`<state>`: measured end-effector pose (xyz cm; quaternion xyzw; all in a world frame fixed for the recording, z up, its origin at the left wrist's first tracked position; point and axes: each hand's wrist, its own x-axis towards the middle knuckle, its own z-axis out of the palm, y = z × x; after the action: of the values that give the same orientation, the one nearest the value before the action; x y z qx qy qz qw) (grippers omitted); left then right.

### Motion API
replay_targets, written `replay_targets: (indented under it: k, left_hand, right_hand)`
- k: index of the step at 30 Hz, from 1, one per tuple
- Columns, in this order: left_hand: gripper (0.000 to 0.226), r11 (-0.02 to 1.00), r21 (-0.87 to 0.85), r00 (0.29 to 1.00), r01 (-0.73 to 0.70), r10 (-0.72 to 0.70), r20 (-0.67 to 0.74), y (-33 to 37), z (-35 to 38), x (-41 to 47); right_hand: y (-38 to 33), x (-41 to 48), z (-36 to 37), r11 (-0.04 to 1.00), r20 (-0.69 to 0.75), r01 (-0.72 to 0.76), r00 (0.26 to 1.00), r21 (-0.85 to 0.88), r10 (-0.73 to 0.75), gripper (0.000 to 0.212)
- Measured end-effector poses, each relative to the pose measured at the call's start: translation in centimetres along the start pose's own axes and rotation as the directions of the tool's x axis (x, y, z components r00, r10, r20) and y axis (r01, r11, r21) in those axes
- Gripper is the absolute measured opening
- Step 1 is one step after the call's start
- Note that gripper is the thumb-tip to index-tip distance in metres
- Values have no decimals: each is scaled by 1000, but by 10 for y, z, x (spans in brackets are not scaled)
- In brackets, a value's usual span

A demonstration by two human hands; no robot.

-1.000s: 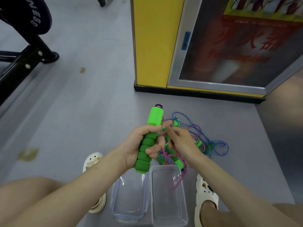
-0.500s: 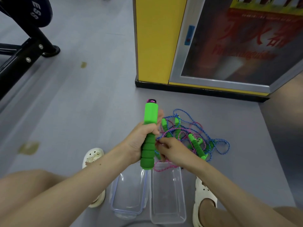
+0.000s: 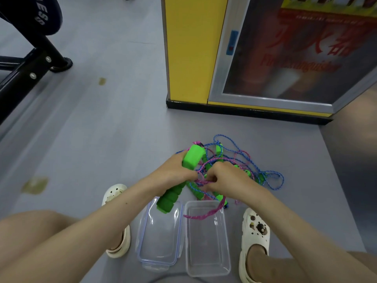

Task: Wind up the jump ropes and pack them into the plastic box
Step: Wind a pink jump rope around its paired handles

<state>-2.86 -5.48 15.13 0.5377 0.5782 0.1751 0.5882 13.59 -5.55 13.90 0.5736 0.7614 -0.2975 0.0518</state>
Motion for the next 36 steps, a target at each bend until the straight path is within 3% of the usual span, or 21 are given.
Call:
replay_targets:
  k: [4, 7, 10, 13, 16, 20, 24, 29, 34, 36]
  left_hand:
    - [28, 986, 163, 990, -16, -7, 138, -5, 8, -3]
    - [13, 967, 255, 988, 10, -49, 149, -9, 6, 0]
    - [18, 959, 273, 978, 75, -125, 170, -10, 2, 4]
    - [18, 984, -5, 939, 177, -167, 301, -5, 1, -1]
    - [18, 874, -446, 929, 193, -18, 368, -1, -7, -6]
    - [23, 738, -652, 976, 177, -45, 215, 1, -22, -5]
    - [11, 636, -761, 986, 127, -161, 30, -4, -27, 0]
    - [19, 512, -853, 891, -105, -333, -310, -12, -42, 9]
    - [13, 530, -824, 799, -198, -400, -449, -24, -63, 16]
    - [14, 527, -821, 810, -220, -371, -455, -25, -66, 15]
  right_hand:
    - [3, -2, -9, 1000, -87, -14, 996, -24, 12, 21]
    - [3, -5, -16, 998, -176, 38, 984, 47, -29, 12]
    - [6, -7, -19, 998, -182, 68, 981, -9, -68, 15]
    - [13, -7, -15, 967, -173, 43, 981, -252, -89, 19]
    - [21, -7, -13, 947, -191, 7, 979, -320, -71, 12]
    - [33, -8, -16, 984, -218, -5, 975, -178, -34, 17]
    - [39, -10, -14, 983, -90, -84, 993, -161, 70, 17]
    - [57, -12, -11, 972, -36, -193, 981, -135, 190, 16]
    - [70, -19, -17, 901, -114, -341, 940, -266, 322, 15]
    - [69, -25, -17, 848, -86, -383, 922, -367, 379, 24]
